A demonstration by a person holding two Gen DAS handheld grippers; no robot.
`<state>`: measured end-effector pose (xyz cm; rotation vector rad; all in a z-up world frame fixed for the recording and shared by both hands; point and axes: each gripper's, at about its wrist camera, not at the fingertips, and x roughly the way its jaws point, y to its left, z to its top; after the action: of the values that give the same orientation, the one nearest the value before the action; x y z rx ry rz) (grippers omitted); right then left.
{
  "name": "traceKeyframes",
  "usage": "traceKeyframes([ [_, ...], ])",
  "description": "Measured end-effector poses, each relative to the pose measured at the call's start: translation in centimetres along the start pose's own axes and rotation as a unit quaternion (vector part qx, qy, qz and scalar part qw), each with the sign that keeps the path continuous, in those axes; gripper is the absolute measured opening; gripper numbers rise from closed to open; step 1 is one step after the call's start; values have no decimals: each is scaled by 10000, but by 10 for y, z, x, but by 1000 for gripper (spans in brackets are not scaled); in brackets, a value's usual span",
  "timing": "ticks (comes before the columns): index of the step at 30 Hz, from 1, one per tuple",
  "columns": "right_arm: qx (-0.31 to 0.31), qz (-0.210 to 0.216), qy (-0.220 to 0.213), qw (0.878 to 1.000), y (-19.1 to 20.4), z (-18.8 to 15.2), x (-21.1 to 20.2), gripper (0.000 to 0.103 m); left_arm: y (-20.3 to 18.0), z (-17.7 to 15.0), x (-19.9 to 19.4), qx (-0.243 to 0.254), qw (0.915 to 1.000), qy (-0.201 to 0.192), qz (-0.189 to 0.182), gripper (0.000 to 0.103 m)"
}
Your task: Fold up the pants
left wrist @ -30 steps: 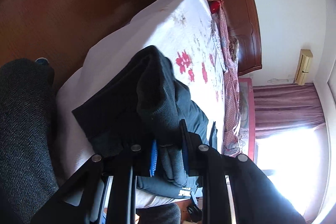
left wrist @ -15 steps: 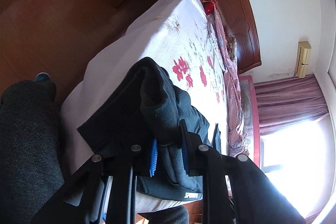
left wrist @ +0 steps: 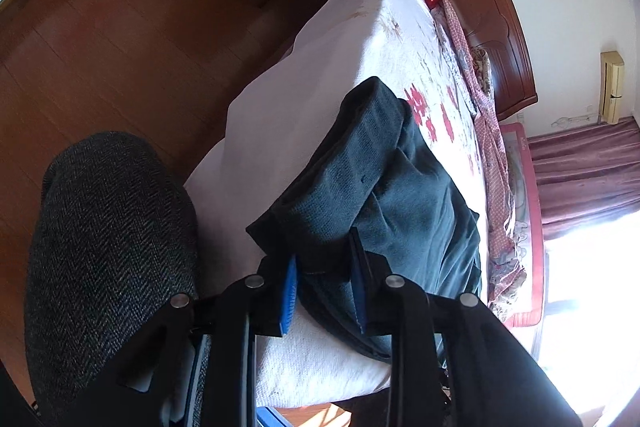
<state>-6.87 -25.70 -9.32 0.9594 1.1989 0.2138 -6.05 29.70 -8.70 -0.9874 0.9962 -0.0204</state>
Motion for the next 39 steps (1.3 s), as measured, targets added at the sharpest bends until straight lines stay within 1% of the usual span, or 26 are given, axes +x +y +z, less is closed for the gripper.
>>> traceKeyframes([
  [1,68,-28,108,9999,1,2,-1,14,-2,2,-3,30,9997,-2,261,56],
  [2,127,-13,251,9996,4,2,-5,28,-6,5,-9,98,9973,-81,724,68],
  [3,97,5,355,9993,10,1,-10,41,-11,5,-20,222,9953,-292,897,70],
  [4,-65,39,315,9995,19,1,-19,56,-20,3,-36,479,9901,-680,1135,70],
  [6,-559,105,215,9981,40,3,-40,56,-43,-1,-60,1041,9724,-1298,1634,72],
  [8,-783,129,-114,9968,54,15,-63,56,-73,-7,-77,1624,9574,-1761,1612,77],
  [9,-886,26,-372,9954,61,27,-73,56,-90,-8,-76,1904,9528,-1806,1526,82],
  [10,-1156,-304,-705,9903,71,42,-81,56,-109,-10,-70,2239,9502,-1706,1338,85],
  [12,-1840,-1298,-1373,9646,96,74,-85,56,-156,-13,-41,3044,9401,-1346,739,88],
  [13,-2065,-1670,-1626,9503,105,94,-82,56,-171,-15,-28,3290,9351,-1192,563,88],
  [15,-2263,-2200,-1963,9284,117,132,-66,56,-198,-22,12,3840,9194,-839,159,88],
  [17,-2527,-2650,-1986,9091,125,169,-39,56,-213,-25,58,4156,9074,-533,314,88],
  [18,-2644,-2853,-1933,9007,130,184,-22,56,-213,-23,77,4154,9086,-304,314,87],
  [20,-2958,-3087,-1790,8861,127,207,-2,56,-204,-15,106,3969,9144,-111,790,83],
  [21,-3113,-3206,-1684,8786,127,216,10,57,-195,-9,114,3812,9205,41,851,82],
  [22,-3250,-3427,-1509,8684,129,222,26,65,-183,-2,117,3654,9259,136,952,76],
  [24,-3502,-3847,-1320,8438,126,231,52,65,-164,2,120,3468,9329,280,929,74],
  [25,-3613,-4159,-1208,8258,121,232,63,65,-164,-4,119,3521,9317,251,857,74],
  [26,-3649,-4361,-1168,8142,115,235,69,65,-166,-13,121,3627,9275,236,873,74],
  [27,-3590,-4158,-1259,8260,111,237,65,64,-167,-17,123,3718,9235,219,916,74],
  [29,-3021,-3752,-1365,8656,102,245,52,21,-167,-22,123,3829,9186,156,965,75],
  [30,-2751,-3545,-1454,8818,97,250,40,10,-169,-23,124,3870,9168,120,975,76],
  [32,-2348,-3081,-1616,9076,88,259,16,5,-172,-26,127,4005,9111,89,966,79],
  [35,-1802,-2280,-2072,9341,75,261,-40,5,-173,-31,129,4237,9006,58,966,84],
  [37,-1410,-1766,-2426,9434,62,257,-84,5,-173,-34,128,4329,8961,23,981,85],
  [39,-1137,-1454,-2747,9436,43,249,-127,5,-173,-35,128,4382,8937,16,965,86],
])
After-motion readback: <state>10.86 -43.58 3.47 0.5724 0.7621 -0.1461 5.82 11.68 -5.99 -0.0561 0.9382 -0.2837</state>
